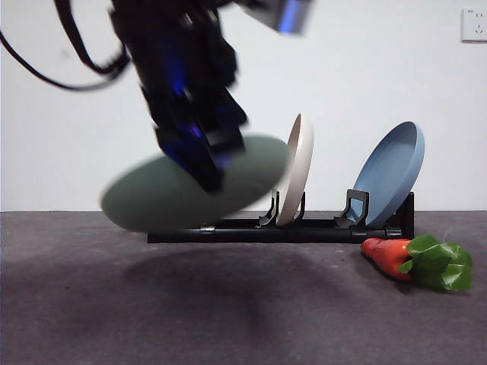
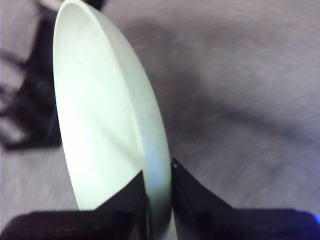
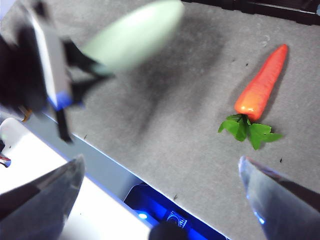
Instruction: Take the green plate from the plate rack,put the plate on the table,take the carrot from the table,put the carrot in the plate
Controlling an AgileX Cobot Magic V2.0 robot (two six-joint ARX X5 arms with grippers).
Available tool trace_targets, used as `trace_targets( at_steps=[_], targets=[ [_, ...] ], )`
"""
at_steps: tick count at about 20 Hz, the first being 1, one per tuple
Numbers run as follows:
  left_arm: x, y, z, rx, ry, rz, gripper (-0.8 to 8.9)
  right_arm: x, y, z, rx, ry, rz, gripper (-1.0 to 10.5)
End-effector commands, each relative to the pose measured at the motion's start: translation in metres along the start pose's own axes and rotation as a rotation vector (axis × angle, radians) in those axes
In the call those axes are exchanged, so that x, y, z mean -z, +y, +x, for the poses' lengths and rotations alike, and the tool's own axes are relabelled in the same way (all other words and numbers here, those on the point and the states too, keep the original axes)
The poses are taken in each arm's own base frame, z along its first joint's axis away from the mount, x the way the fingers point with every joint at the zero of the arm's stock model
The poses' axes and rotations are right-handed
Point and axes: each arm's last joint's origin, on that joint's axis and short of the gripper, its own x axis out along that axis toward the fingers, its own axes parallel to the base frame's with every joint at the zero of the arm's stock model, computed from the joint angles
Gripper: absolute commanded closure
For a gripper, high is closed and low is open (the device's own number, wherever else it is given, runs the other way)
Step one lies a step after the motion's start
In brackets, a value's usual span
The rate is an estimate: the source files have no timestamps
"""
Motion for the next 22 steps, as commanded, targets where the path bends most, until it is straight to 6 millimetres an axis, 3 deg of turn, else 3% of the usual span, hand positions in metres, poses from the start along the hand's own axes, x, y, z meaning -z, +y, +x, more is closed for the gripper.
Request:
trace_targets(
  at_steps=[1,5,8,12,15,19,22],
  targets=[
    [-0.004,-0.018,0.02,-0.009,0.026,0.093,8.19,-0.001,0.0,0.0,-0.003,-0.004,0.002,2.6],
    [-0.003,-0.046,0.051,-0.016,0.121,0.169,8.19,-0.001,0.0,0.0,-0.002,-0.004,0.002,2.6],
    [-0.003,-0.059,0.061,0.002,0.13,0.188,8.2,-0.001,0.0,0.0,-0.003,-0.004,0.002,2.6],
    [-0.002,-0.066,0.059,0.167,0.113,0.077,7.87,-0.001,0.0,0.001,-0.003,0.0,0.004,2.6],
    [0.002,-0.07,0.057,0.269,0.15,0.017,5.93,-0.002,-0.001,0.002,-0.004,0.005,0.008,2.6],
    [0.0,-0.067,0.053,0.268,0.136,0.001,5.84,-0.002,-0.002,0.003,-0.004,0.009,0.015,2.6],
    [-0.012,-0.05,0.034,0.252,0.065,-0.061,5.83,-0.003,-0.003,0.005,-0.004,0.016,0.029,2.6]
  ],
)
